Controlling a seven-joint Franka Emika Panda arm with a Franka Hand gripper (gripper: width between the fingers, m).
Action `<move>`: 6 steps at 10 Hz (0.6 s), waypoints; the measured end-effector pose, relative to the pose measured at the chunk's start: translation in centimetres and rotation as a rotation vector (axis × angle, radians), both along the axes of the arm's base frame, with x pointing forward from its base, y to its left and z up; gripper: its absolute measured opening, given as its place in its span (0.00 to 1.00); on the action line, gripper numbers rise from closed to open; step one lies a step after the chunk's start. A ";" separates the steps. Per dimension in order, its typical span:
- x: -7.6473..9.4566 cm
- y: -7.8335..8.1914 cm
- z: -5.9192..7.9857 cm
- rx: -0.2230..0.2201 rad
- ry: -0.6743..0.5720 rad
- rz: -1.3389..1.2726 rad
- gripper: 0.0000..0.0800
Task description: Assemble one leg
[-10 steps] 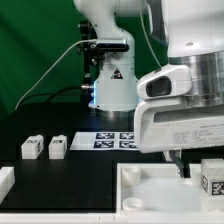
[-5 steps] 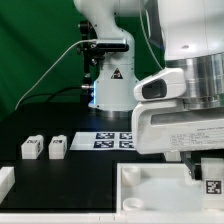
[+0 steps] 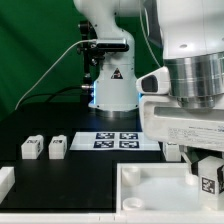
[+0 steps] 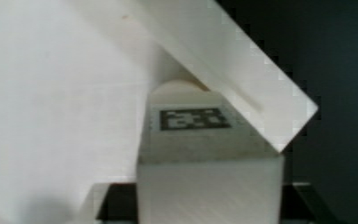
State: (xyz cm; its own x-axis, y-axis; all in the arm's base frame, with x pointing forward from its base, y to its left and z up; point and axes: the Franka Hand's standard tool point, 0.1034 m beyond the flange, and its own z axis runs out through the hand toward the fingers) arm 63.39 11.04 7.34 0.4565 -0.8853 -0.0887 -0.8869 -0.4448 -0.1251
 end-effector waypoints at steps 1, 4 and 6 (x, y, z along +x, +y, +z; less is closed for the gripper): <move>-0.2 0.4 -0.1 0.024 0.038 -0.203 0.37; -0.1 0.8 0.2 0.112 0.111 -0.667 0.37; 0.1 0.6 0.4 0.123 0.133 -0.836 0.37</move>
Offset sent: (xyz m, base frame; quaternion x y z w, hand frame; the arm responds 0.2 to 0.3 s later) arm 0.0229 0.0148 0.0172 0.0486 -0.0370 0.2907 0.9549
